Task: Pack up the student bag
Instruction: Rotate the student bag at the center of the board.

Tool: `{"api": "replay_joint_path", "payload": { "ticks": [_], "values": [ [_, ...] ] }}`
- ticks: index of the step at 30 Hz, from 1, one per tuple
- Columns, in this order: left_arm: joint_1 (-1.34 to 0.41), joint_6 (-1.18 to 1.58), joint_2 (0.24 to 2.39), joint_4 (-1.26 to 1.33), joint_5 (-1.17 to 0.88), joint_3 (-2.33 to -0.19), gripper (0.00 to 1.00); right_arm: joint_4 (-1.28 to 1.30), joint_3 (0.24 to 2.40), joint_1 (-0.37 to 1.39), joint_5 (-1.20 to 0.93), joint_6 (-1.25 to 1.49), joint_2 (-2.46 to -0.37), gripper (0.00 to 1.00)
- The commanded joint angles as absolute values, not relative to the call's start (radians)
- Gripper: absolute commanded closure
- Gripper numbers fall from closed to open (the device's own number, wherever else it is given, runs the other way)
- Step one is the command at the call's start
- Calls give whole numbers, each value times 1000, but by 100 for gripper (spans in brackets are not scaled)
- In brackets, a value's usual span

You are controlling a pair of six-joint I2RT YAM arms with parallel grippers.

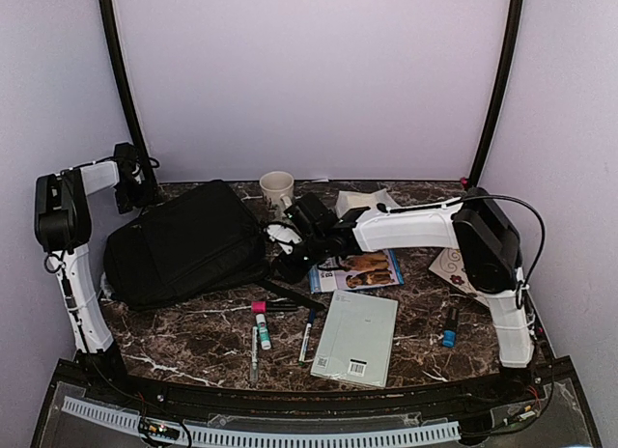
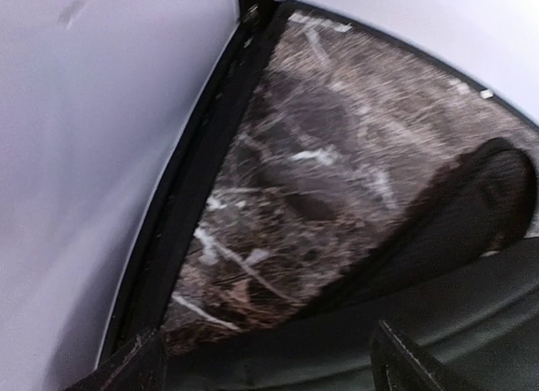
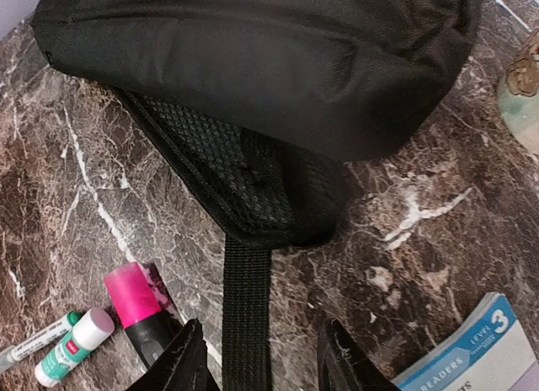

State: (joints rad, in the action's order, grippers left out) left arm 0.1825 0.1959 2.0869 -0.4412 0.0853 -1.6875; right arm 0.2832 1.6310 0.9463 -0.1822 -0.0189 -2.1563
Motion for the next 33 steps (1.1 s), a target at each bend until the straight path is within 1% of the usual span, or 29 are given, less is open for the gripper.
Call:
{"api": "replay_joint_path", "payload": {
  "ticks": [1, 5, 8, 11, 14, 18, 25, 27, 30, 33],
  "values": [
    [195, 156, 2118, -530, 221, -1710, 14, 285, 1734, 1011, -73, 52, -2242, 55],
    [216, 169, 2119, -594, 118, -1696, 14, 300, 1834, 1018, -97, 74, -2316, 54],
    [224, 194, 2118, -669, 83, -1692, 15, 363, 1978, 1020, -104, 80, -2418, 54],
    [224, 207, 2087, -711, 2, -1651, 18, 402, 2086, 1019, -77, 76, -2488, 54],
    [224, 212, 2017, -717, -45, -1559, 20, 391, 2142, 1019, -8, 64, -2532, 53],
    [224, 210, 1895, -666, -38, -1425, 21, 401, 2256, 1009, 140, 64, -2601, 47],
    [211, 225, 1742, -731, -140, -1293, 23, 351, 2433, 983, 241, 3, -2690, 48],
    [195, 230, 1696, -750, -156, -1249, 24, 314, 2453, 980, 278, -24, -2708, 48],
    [169, 245, 1615, -755, -172, -1182, 24, 246, 2460, 976, 340, -65, -2720, 44],
    [152, 259, 1534, -759, -177, -1137, 25, 217, 2474, 973, 325, -110, -2717, 43]
  ]
}}
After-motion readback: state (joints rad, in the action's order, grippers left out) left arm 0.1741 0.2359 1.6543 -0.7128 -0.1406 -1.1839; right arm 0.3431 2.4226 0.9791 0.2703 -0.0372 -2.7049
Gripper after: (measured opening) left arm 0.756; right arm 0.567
